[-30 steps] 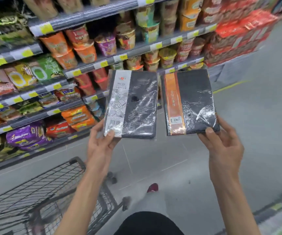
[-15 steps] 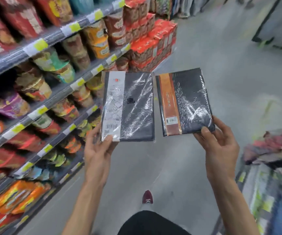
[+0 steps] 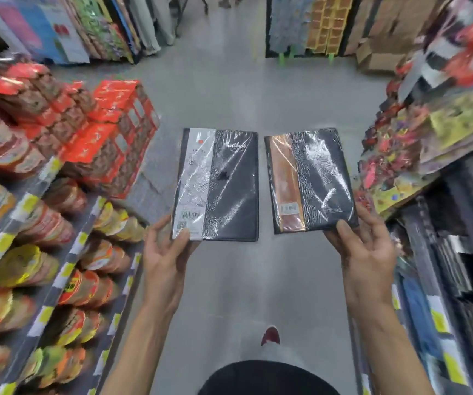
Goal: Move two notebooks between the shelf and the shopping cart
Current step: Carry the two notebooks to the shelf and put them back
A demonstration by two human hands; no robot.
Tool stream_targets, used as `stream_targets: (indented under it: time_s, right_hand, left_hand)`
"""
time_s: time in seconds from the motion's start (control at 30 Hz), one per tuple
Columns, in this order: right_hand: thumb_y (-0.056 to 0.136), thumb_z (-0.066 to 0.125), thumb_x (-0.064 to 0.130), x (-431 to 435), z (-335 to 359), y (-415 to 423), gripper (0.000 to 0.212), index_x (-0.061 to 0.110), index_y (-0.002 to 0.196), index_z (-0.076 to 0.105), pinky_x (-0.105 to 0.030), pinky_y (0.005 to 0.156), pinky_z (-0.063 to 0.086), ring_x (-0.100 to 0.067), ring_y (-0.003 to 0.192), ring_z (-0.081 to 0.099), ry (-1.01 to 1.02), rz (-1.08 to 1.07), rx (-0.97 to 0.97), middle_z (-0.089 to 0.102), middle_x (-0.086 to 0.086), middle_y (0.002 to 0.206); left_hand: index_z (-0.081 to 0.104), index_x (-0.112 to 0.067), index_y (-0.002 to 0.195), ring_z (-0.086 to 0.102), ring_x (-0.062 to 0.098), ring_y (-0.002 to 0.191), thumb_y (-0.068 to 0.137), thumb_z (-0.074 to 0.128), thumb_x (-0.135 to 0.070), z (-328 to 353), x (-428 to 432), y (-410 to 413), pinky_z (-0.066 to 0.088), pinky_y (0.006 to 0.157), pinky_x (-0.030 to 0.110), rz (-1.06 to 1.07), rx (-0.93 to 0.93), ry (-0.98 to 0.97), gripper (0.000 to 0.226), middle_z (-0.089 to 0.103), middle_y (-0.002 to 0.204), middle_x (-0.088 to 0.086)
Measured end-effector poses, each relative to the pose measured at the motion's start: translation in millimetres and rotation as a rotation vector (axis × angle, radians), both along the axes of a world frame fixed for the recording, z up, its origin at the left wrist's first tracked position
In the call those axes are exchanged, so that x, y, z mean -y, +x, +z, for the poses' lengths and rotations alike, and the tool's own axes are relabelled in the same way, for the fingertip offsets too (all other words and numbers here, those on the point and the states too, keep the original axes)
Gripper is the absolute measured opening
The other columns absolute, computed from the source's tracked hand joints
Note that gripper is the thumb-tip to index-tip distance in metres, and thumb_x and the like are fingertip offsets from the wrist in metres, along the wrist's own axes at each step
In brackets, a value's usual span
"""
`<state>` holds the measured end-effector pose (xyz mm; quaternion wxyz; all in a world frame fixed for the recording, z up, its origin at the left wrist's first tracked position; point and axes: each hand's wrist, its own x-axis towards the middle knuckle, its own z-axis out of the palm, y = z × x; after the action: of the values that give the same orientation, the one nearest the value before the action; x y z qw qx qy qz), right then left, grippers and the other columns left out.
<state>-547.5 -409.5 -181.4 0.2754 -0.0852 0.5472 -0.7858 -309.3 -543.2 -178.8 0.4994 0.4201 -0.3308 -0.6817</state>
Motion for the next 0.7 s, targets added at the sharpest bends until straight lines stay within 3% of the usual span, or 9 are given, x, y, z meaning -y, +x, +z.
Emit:
stream_targets:
  time_s: [0.13,0.3,0.43,0.53,0.7]
  right_hand:
    - [0.093,0.063,-0.004,-4.1,-10.8,-42.5,0.035,0.019,0.12,0.063,-0.027,0.082,0.058,-0.017,0.106,0.069,0.019,-0.154,0.027,0.072,-0.007,0.117]
    - [0.094,0.058,-0.009,-17.9,-16.3,-71.5,0.038,0.009,0.127,0.057,-0.024,0.08,0.059,-0.01,0.095,0.072,0.026,-0.387,0.078,0.073,-0.004,0.111]
    - [0.091,0.062,-0.006,-23.1,-22.8,-80.5,0.04,0.012,0.128,0.058,-0.026,0.083,0.06,-0.013,0.092,0.072,0.087,-0.568,0.121,0.071,-0.01,0.112]
    - [0.077,0.07,0.009,-24.2,-30.2,-78.0,0.043,0.02,0.119,0.063,-0.029,0.086,0.059,-0.019,0.099,0.071,0.099,-0.712,0.139,0.074,-0.009,0.112]
    - [0.082,0.072,0.01,-15.9,-44.5,-55.3,0.038,0.023,0.117,0.064,-0.02,0.069,0.059,-0.016,0.088,0.075,0.154,-0.993,0.2,0.076,-0.006,0.103]
  left_hand:
    - [0.053,-0.018,0.111,0.072,0.019,0.092,0.093,0.053,0.005,-9.2,35.3,-66.5,0.059,0.086,0.032,-0.166,0.018,0.004,0.029,0.076,0.102,0.011]
    - [0.052,-0.02,0.112,0.072,0.016,0.09,0.096,0.051,0.004,-20.8,70.8,-139.6,0.058,0.083,0.028,-0.398,0.067,0.008,0.029,0.077,0.096,0.008]
    - [0.052,-0.018,0.116,0.071,0.02,0.091,0.095,0.054,0.003,-31.4,99.1,-192.9,0.058,0.088,0.033,-0.616,0.082,0.007,0.029,0.075,0.101,0.012]
    - [0.052,-0.017,0.119,0.072,0.016,0.089,0.096,0.053,0.004,-39.6,116.8,-227.6,0.058,0.086,0.03,-0.778,0.111,0.006,0.031,0.076,0.102,0.007]
    - [0.05,-0.012,0.127,0.072,0.024,0.103,0.097,0.058,-0.001,-53.4,142.5,-275.3,0.054,0.093,0.037,-1.069,0.212,-0.052,0.033,0.074,0.115,0.011]
